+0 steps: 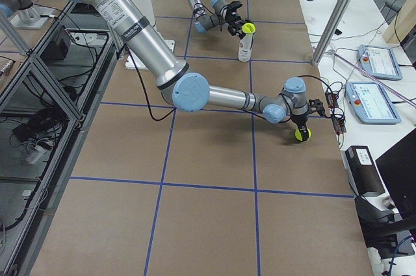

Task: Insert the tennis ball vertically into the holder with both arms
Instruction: 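Move the right gripper to the other yellow tennis ball and grasp it, then carry the second ball with the right gripper above the can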

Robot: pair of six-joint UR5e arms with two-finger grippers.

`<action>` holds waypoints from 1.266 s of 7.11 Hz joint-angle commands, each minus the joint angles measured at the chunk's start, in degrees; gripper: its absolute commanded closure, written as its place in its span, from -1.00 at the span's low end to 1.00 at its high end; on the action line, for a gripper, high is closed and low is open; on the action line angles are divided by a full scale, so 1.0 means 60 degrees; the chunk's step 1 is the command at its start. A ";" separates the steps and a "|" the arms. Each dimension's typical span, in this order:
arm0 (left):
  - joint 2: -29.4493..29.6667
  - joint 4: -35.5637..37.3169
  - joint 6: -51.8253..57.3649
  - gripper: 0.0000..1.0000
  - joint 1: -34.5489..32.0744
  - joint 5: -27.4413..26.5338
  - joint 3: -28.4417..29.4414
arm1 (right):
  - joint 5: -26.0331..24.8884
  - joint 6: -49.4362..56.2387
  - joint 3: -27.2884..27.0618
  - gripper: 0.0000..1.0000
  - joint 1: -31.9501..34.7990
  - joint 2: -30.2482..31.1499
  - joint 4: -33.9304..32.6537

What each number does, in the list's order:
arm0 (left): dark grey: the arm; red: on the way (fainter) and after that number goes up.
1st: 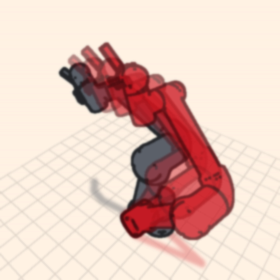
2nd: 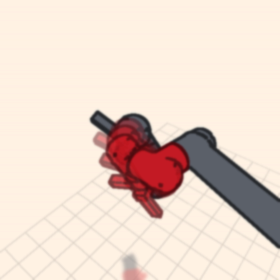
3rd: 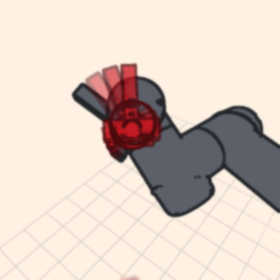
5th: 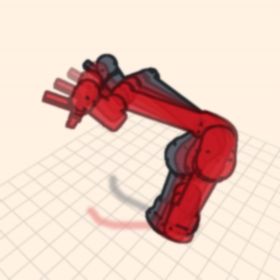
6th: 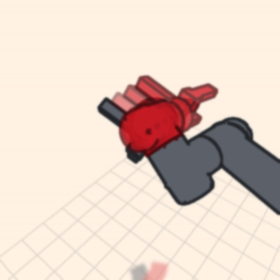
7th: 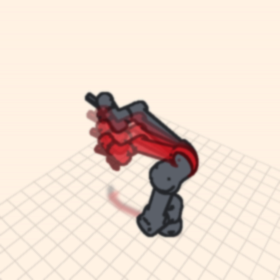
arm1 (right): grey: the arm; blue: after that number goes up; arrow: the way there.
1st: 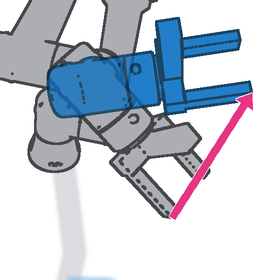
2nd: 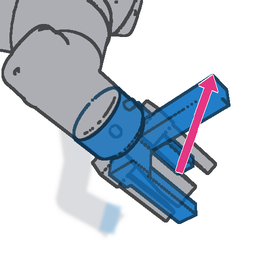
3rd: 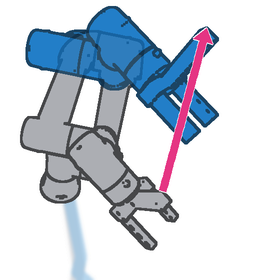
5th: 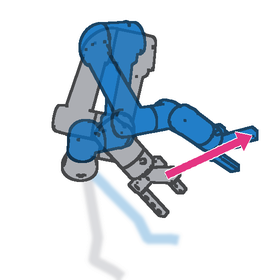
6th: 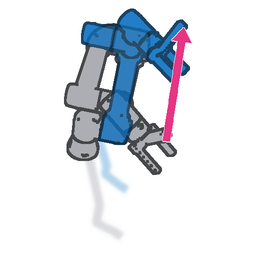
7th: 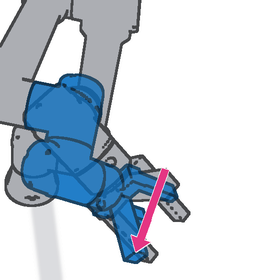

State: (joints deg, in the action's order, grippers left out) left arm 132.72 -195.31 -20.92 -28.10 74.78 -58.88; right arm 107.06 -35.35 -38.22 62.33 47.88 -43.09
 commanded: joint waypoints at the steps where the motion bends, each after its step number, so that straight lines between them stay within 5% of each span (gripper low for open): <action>1: 0.0000 -0.0011 0.0000 -0.98 -0.0018 0.0002 -0.0002 | 0.0070 -0.0186 -0.0495 1.00 0.0157 0.0032 -0.0054; 5: -0.0015 -0.0026 -0.0015 -0.98 0.0010 -0.0013 -0.0002 | 0.1328 -0.1796 -0.4357 1.00 0.0290 0.0413 -0.2916; 9: 0.0014 -0.0026 -0.0015 -0.98 0.0011 -0.0027 -0.0016 | 0.2063 -0.2809 -0.6836 1.00 0.0101 0.0413 -0.3776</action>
State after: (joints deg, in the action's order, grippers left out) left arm 132.74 -195.47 -20.97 -28.04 74.63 -58.93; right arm 118.68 -51.42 -74.60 63.53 50.19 -65.59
